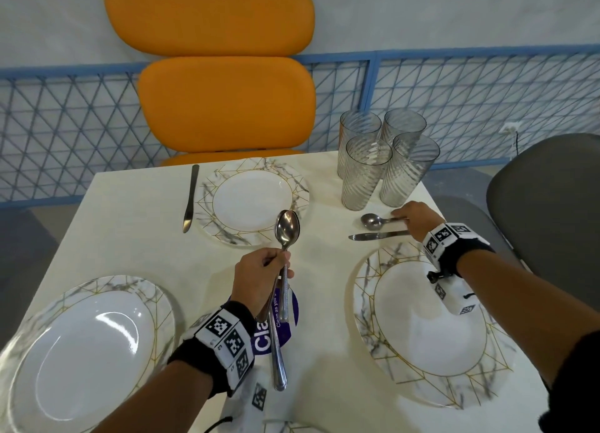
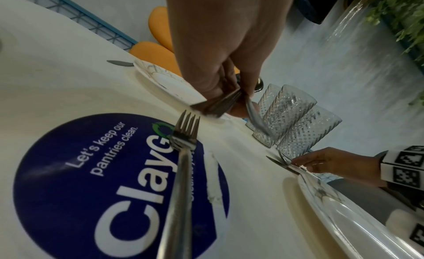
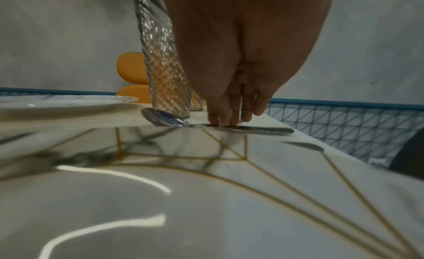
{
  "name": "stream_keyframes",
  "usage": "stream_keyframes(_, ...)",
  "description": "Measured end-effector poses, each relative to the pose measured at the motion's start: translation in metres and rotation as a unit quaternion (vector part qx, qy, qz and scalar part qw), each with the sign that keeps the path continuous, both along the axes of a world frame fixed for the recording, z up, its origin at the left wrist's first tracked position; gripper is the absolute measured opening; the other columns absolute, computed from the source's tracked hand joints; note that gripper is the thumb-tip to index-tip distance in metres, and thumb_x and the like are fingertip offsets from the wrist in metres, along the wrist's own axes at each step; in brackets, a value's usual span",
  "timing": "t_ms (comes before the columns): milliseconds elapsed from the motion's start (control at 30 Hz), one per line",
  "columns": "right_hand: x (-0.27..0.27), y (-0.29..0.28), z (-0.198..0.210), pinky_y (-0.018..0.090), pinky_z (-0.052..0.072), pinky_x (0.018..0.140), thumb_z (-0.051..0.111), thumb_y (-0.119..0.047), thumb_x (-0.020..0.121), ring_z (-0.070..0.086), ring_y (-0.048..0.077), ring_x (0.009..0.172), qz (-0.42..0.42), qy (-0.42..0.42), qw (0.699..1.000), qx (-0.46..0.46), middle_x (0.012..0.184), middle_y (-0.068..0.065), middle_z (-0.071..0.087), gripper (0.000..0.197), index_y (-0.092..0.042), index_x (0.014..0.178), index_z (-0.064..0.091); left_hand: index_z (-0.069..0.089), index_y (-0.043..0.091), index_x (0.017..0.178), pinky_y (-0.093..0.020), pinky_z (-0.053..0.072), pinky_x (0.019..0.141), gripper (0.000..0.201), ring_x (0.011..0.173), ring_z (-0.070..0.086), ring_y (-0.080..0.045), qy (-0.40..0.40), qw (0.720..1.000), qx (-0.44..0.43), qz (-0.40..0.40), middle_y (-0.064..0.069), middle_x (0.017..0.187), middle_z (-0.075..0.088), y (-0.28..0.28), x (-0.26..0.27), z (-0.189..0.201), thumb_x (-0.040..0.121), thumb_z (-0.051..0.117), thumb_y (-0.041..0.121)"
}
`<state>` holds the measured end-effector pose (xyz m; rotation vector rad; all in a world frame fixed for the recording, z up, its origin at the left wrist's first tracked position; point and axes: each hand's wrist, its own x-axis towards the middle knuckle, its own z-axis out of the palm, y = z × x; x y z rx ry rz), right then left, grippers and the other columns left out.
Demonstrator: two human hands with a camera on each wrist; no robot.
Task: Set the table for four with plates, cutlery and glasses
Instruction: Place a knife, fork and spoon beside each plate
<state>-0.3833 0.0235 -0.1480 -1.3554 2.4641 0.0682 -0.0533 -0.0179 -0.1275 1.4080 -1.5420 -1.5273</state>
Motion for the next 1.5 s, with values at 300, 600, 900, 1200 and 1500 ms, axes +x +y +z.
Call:
stream_keyframes(300,0.005,0.011,-0.026,0.046,0.029,0.112,0.031,-0.015,0.097,0.027,0.029,0.14,-0.011,-0.038,0.999,0.01,0.149,0.017,0.029,0.047,-0.015,0.144,0.03,0.066,0.006,0.081,-0.012,0.052,0.053,0.016,0.057,0.068,-0.005,-0.005,1.0,-0.008,-0.003,-0.006,0.074,0.069,0.0,0.005,0.001,0.089,0.061,0.019)
stream_keyframes(600,0.014,0.016,-0.02,0.046,0.036,0.106,0.03,-0.015,0.098,0.04,0.033,0.129,-0.036,-0.047,0.998,-0.021,0.141,0.018,0.036,0.043,-0.013,0.141,0.036,0.067,0.006,0.085,-0.014,0.054,0.056,0.013,0.056,0.068,-0.007,0.011,1.0,0.007,-0.005,-0.009,0.076,0.069,0.008,0.008,0.004,0.089,0.062,0.017)
stream_keyframes(900,0.017,0.019,-0.011,0.041,0.032,0.108,0.029,-0.016,0.1,0.038,0.033,0.131,-0.038,-0.023,0.999,-0.004,0.141,0.018,0.035,0.044,-0.014,0.143,0.031,0.067,0.005,0.086,-0.02,0.057,0.061,0.013,0.06,0.07,-0.012,0.008,1.0,0.01,-0.013,-0.01,0.077,0.07,0.012,0.011,0.005,0.088,0.063,0.017)
stream_keyframes(1200,0.061,0.03,0.026,0.039,0.034,0.103,0.043,-0.009,0.095,0.042,0.035,0.124,-0.018,-0.055,0.988,-0.144,0.132,0.021,0.044,0.039,-0.004,0.134,0.042,0.068,0.006,0.085,-0.017,0.054,0.061,0.015,0.059,0.069,-0.01,-0.013,1.0,0.002,-0.022,-0.007,0.076,0.071,0.02,0.014,0.01,0.087,0.064,0.019)
stream_keyframes(1500,0.23,0.094,0.06,0.01,0.039,0.063,0.055,-0.022,0.092,0.051,0.011,0.073,-0.006,-0.372,0.904,-0.211,0.088,0.006,0.06,0.015,-0.008,0.093,0.06,0.068,0.0,0.086,-0.014,0.042,0.043,0.018,0.045,0.056,-0.003,0.021,0.996,0.071,-0.049,-0.005,0.068,0.067,0.067,0.031,0.025,0.09,0.059,0.016)
